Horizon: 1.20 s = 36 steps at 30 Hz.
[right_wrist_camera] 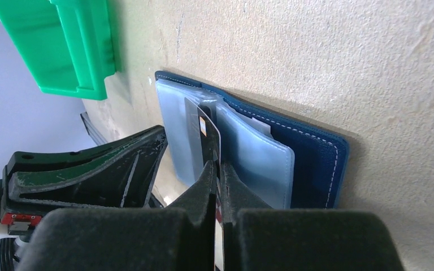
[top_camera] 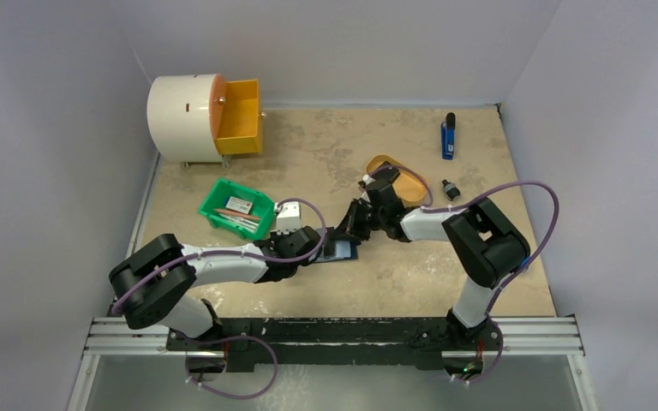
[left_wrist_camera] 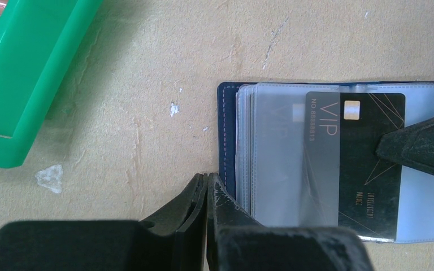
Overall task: Put the credit cards into the card holder
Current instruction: Insert the credit card into the card holder.
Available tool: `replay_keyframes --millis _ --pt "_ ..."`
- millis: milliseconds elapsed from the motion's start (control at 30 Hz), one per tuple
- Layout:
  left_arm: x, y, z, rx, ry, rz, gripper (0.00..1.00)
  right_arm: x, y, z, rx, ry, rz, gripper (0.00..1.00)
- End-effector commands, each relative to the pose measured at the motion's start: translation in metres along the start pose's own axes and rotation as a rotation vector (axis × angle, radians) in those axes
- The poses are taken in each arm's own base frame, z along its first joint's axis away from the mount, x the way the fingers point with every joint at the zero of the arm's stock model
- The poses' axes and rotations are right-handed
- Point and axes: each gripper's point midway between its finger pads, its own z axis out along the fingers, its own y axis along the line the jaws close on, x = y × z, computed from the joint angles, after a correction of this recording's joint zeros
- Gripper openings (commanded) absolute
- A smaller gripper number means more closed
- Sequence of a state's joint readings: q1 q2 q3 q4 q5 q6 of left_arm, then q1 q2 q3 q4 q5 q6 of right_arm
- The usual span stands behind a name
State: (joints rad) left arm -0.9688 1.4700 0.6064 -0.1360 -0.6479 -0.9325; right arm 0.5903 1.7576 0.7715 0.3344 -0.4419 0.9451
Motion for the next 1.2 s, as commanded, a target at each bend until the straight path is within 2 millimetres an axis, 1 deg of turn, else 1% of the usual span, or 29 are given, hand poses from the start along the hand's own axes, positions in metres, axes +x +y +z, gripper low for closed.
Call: replay_keyframes --millis 0,333,667,767,800,900,1033,1167 --pt "0.006 -0.011 0.0 0.047 0.036 -0.026 0.02 0.008 0.003 0.004 -0.001 0.048 -0.046 0.0" --pt "0.004 -0.018 -0.001 0.076 0.035 -0.045 0.02 0.016 0.013 0.012 -0.019 0.081 -0.041 0.0" --pt "-0.002 -0.022 -0.003 0.09 0.021 -0.056 0.02 0.018 0.024 0.012 -0.036 0.109 -0.077 0.0" --pt "-0.002 -0.022 -0.003 0.091 0.02 -0.057 0.02 0.019 0.023 0.01 -0.022 0.113 -0.08 0.0" --pt "-0.002 -0.022 -0.003 0.089 0.02 -0.058 0.01 0.018 0.024 0.007 -0.019 0.106 -0.081 0.03" --pt "-0.003 -0.02 -0.004 0.087 0.017 -0.06 0.02 0.021 0.025 0.001 -0.019 0.107 -0.074 0.15" --pt "-0.004 -0.02 -0.005 0.088 0.012 -0.062 0.02 0.02 0.026 -0.001 -0.017 0.099 -0.072 0.3" --pt "-0.005 -0.021 -0.005 0.091 0.011 -0.064 0.02 0.014 0.027 0.0 -0.005 0.078 -0.078 0.4"
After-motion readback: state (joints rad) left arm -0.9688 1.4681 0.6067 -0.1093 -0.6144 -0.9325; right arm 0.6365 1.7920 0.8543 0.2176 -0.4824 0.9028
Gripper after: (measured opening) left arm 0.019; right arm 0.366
